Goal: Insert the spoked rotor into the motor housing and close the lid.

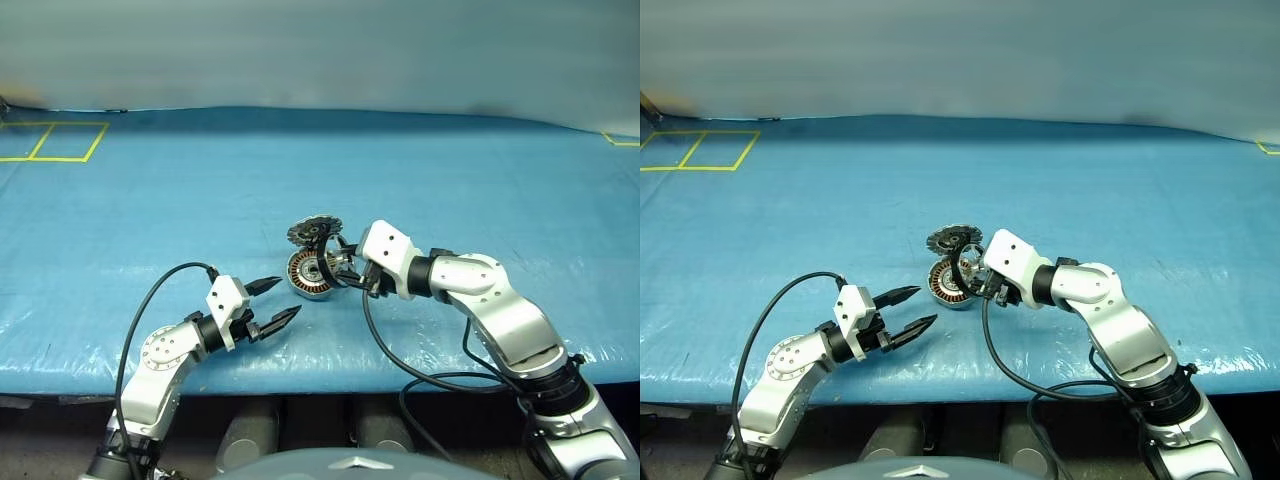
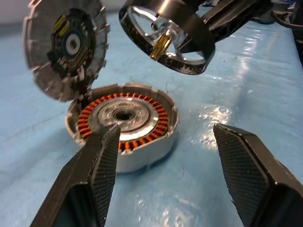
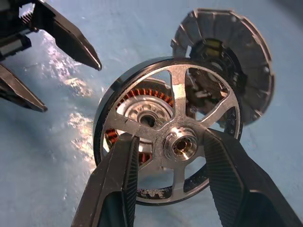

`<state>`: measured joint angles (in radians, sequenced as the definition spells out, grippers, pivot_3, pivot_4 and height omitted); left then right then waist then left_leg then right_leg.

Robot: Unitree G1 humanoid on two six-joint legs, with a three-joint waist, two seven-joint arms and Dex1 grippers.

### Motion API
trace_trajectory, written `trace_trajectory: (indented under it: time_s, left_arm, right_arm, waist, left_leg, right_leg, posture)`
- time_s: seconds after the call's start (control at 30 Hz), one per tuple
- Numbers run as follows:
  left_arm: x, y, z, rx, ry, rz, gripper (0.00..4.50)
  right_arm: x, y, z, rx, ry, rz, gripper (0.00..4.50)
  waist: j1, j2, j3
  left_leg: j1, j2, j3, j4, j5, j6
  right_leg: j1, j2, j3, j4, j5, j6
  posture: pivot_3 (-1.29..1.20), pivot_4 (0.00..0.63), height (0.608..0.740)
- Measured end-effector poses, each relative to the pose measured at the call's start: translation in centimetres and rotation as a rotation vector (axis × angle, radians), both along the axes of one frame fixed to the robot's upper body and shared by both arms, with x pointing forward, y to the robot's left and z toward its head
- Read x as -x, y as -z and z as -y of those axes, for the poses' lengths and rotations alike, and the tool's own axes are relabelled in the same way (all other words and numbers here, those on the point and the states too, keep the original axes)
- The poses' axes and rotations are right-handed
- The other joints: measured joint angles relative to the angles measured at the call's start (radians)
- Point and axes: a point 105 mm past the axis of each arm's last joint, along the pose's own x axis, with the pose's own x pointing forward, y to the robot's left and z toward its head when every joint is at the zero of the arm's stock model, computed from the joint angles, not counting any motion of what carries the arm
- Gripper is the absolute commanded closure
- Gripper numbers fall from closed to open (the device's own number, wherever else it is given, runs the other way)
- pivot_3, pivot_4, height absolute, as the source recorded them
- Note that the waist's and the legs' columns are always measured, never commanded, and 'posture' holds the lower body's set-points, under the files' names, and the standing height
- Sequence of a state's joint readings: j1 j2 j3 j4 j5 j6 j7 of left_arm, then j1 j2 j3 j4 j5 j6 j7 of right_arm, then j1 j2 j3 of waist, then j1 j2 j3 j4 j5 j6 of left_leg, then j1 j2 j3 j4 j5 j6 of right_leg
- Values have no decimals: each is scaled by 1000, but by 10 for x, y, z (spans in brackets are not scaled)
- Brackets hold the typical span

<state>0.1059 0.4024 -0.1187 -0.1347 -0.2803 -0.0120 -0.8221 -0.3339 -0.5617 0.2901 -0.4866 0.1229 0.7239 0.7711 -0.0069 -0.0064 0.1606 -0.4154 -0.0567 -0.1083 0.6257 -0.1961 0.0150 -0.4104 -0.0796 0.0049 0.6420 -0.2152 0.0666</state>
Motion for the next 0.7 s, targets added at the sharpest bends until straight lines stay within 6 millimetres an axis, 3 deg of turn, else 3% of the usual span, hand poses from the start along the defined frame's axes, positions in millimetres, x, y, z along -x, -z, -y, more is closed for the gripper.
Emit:
trace_trajectory:
  time_s: [0.2, 0.7]
  left_arm:
    - [10, 10, -5, 7, -87, -8, 1164]
    - [12, 10, 1, 20, -122, 37, 1164]
  right_arm:
    - [-2, 13, -15, -21, -21, -29, 2714]
    - [-16, 20, -14, -15, 20, -2, 2714]
  waist:
    - [-2, 0, 0]
    - [-4, 1, 0]
  left_leg:
    - [0, 0, 0, 0, 0, 0]
    - [1, 0, 1, 0, 0, 0]
  right_leg:
    - [0, 0, 0, 0, 0, 0]
    - [0, 0, 0, 0, 0, 0]
  posture:
    - [0, 150, 740]
    - [0, 150, 740]
